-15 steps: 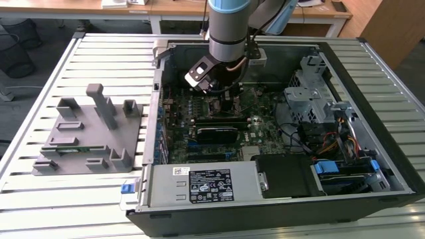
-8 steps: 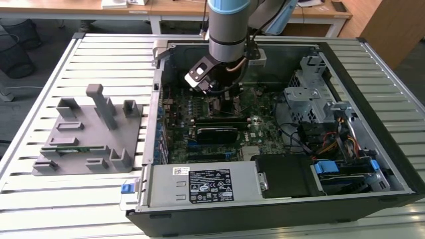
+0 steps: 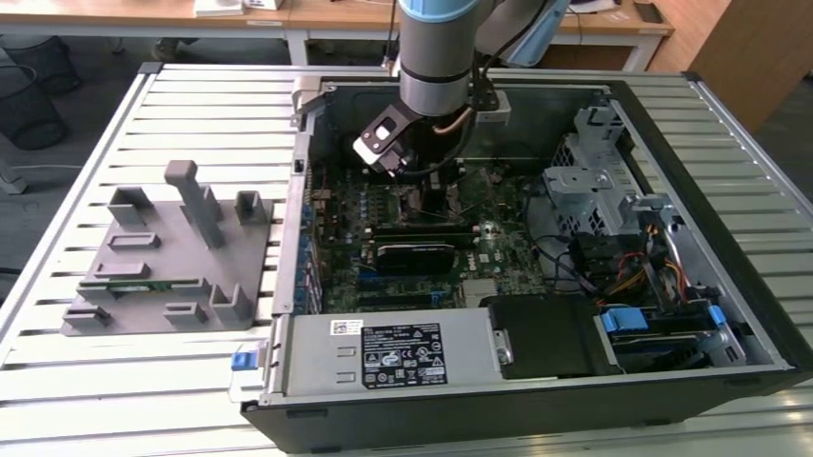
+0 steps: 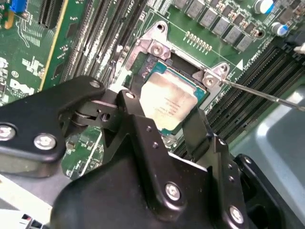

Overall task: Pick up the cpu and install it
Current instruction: 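Place the cpu into insertion slot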

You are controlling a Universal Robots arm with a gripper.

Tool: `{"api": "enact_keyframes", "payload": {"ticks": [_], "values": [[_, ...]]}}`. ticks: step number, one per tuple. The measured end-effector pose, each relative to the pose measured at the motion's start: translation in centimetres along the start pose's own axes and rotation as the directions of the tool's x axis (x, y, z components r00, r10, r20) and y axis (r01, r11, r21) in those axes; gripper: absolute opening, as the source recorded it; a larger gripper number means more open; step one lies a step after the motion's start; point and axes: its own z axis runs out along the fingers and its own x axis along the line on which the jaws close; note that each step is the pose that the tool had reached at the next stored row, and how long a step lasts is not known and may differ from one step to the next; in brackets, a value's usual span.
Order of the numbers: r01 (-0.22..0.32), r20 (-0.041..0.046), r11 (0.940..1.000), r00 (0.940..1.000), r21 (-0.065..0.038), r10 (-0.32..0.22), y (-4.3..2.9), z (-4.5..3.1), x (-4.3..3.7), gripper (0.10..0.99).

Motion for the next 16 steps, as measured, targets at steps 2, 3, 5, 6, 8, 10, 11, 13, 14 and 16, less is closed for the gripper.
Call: {"api": "enact_keyframes", "payload": {"ticks": [2, 3, 5, 6, 8, 10, 11, 13, 14, 16], "values": [[0.000, 0.0006, 1.0000, 1.0000, 0.000, 0.000, -0.01, -0.01, -0.05, 0.596], [0.000, 0.0004, 1.0000, 1.0000, 0.000, 0.000, 0.00, -0.01, -0.06, 0.596], [0.000, 0.0001, 1.0000, 1.0000, 0.000, 0.000, 0.01, -0.04, -0.07, 0.533], [0.000, 0.0002, 1.0000, 1.0000, 0.000, 0.000, 0.01, -0.10, -0.07, 0.533], [0.001, 0.0011, 1.0000, 1.0000, 0.000, -0.001, 0.02, -0.22, -0.08, 0.533], [0.005, 0.0043, 1.0000, 1.0000, 0.000, -0.005, 0.02, -0.26, -0.08, 0.533], [0.006, 0.0045, 1.0000, 1.0000, 0.000, -0.006, 0.02, -0.27, -0.09, 0.533], [0.006, 0.0046, 1.0000, 1.0000, 0.000, -0.006, 0.02, -0.24, -0.13, 0.533], [0.006, 0.0046, 1.0000, 1.0000, 0.000, -0.006, 0.01, -0.23, -0.14, 0.533], [0.006, 0.0049, 1.0000, 1.0000, 0.000, -0.006, 0.07, -0.22, -0.15, 0.533]]}}
